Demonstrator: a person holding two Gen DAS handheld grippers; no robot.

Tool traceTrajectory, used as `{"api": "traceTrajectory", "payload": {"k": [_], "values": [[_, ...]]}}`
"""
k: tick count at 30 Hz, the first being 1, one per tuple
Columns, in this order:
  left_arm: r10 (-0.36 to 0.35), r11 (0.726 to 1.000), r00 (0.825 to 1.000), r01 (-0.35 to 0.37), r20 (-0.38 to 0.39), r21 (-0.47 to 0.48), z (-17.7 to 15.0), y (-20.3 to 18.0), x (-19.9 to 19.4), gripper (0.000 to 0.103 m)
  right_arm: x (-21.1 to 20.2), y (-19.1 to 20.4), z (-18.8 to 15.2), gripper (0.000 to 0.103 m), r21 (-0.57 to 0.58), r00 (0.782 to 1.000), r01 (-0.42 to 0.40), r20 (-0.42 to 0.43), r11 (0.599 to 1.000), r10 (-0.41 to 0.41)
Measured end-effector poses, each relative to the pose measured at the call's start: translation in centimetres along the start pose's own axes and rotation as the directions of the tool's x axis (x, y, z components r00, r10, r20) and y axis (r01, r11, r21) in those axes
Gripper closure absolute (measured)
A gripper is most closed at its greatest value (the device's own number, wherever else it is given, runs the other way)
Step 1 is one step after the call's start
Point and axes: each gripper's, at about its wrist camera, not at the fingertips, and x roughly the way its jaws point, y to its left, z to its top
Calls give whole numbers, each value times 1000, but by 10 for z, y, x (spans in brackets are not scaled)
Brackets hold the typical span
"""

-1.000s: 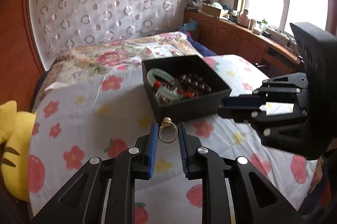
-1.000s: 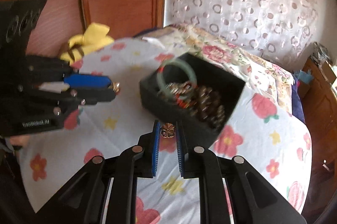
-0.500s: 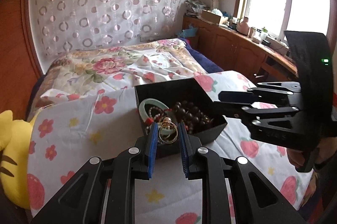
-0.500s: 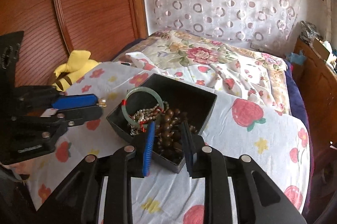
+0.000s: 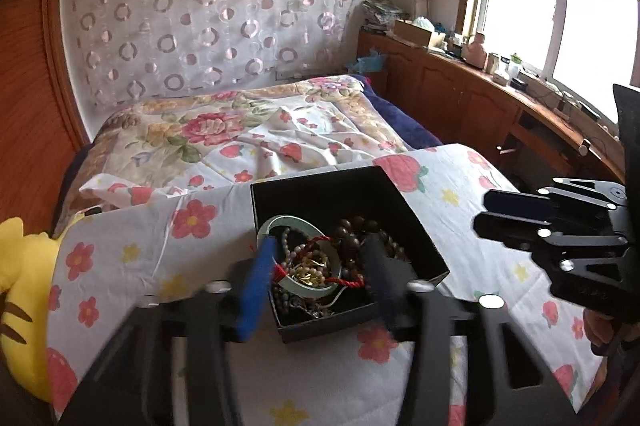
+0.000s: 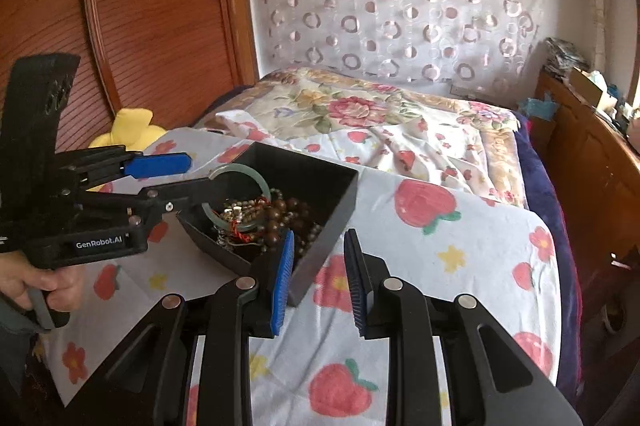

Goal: Organize jewelry

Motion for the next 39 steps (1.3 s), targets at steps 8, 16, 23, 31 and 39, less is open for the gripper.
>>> {"api": "traceTrajectory", "payload": {"k": [8,16,23,31,39], "values": [[100,995,989,-101,106,5,-19,-7,-39,17,-43,7,-16,72,10,995,11,104,1000,-12],[130,991,981,-124,141,-53,-36,-6,-83,8,-83,29,-26,45,39,980,21,196,999,-28],[188,982,961,-181,202,-53,-58,-16,-125,8,-113,47,-44,17,65,960,63,270,996,-78],[201,977,955,-180,220,-111,-91,-20,-161,8,-134,65,-79,2,119,941,109,306,987,-141],[231,971,951,-212,204,-111,-114,-25,-181,8,-140,68,-93,2,162,930,127,323,979,-174]]}}
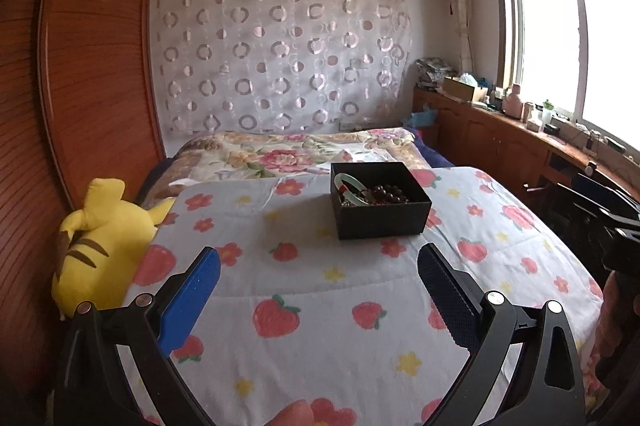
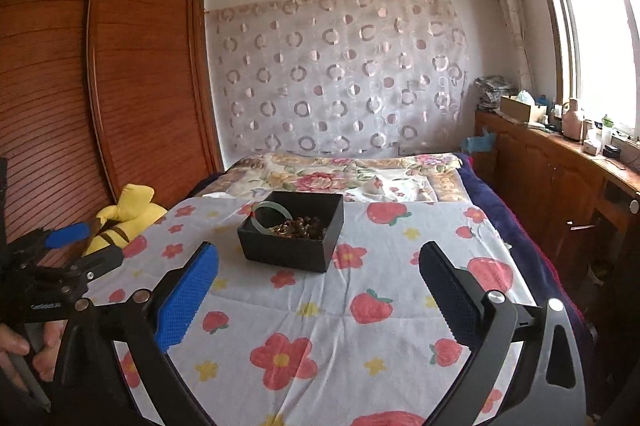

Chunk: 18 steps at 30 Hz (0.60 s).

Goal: Organize jewelry

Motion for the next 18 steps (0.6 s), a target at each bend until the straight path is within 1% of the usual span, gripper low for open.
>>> {"api": "traceTrajectory", "payload": {"k": [4,7,11,18], "values": [[10,1000,1000,-10,11,3,-1,0,-6,8,-1,2,-1,2,-2,1000,6,1,1000,-6],[5,1000,1000,-5,13,1,-2,-2,-8,8,-4,2,-3,2,-6,1000,10,3,1000,-10],[25,1000,999,-25,28,14,0,-4,-8,8,-4,3,-5,2,-7,1000,8,5,1000,-8],[11,1000,1000,-11,25,-3,2,-5,-8,8,-6,4,-7,2,0,1000,0,3,1000,0]]}}
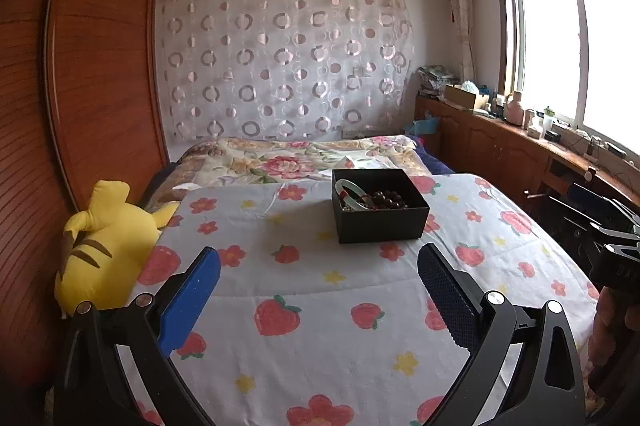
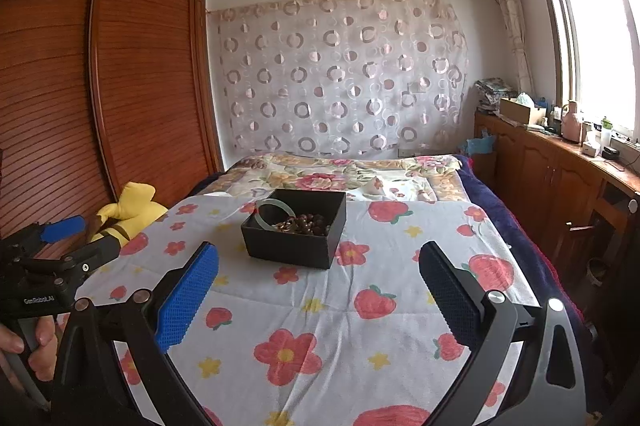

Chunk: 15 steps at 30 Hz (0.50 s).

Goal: Organize jewelry

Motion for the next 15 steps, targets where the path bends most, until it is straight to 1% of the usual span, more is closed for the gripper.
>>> {"api": "traceTrajectory", "payload": {"k": [8,15], "values": [[-7,1000,1000,7,8,-8,0,-3,0,8,-1,0,-1,2,2,1000,-1,0,1000,1],[2,1000,1000,-2,11,-5,-1,-7,-1,8,-2,-1,-2,2,1,1000,0,1,1000,0]]}}
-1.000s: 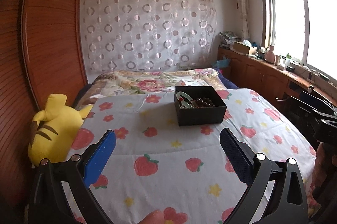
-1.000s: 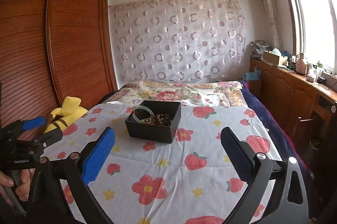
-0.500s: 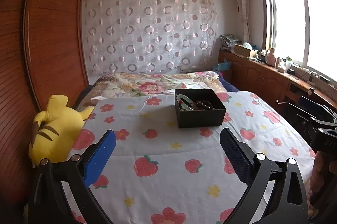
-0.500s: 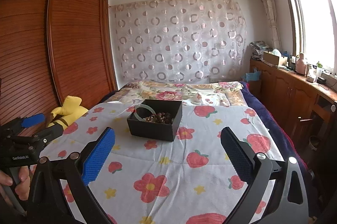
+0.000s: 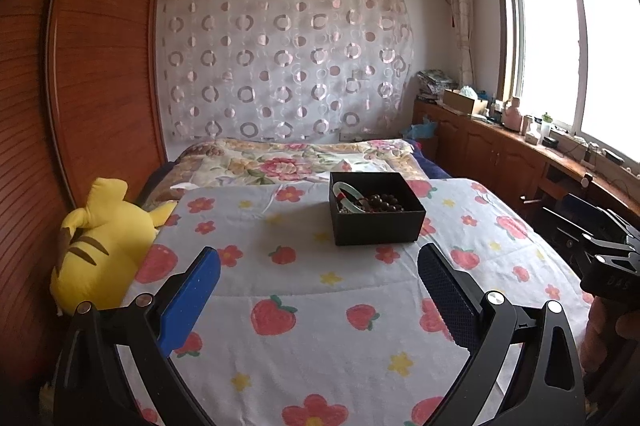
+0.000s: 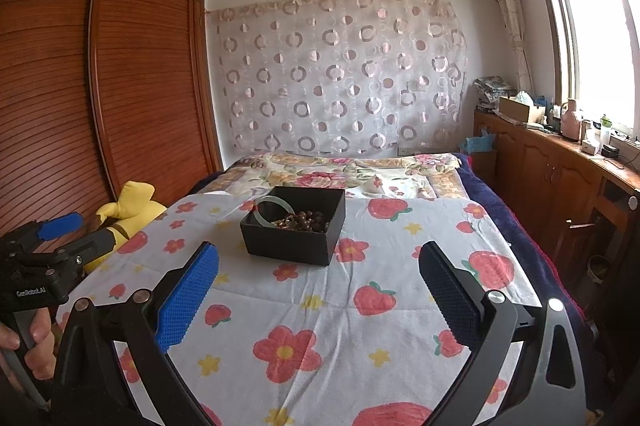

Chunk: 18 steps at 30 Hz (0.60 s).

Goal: Organize jewelry

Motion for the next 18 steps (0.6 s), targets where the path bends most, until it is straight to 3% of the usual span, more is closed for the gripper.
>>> {"api": "traceTrajectory", "payload": {"k": [18], "values": [[1,1000,1000,-1,4,-2,-2,-4,0,8,0,1,-3,2,0,1000,-1,-3,1000,1]]}}
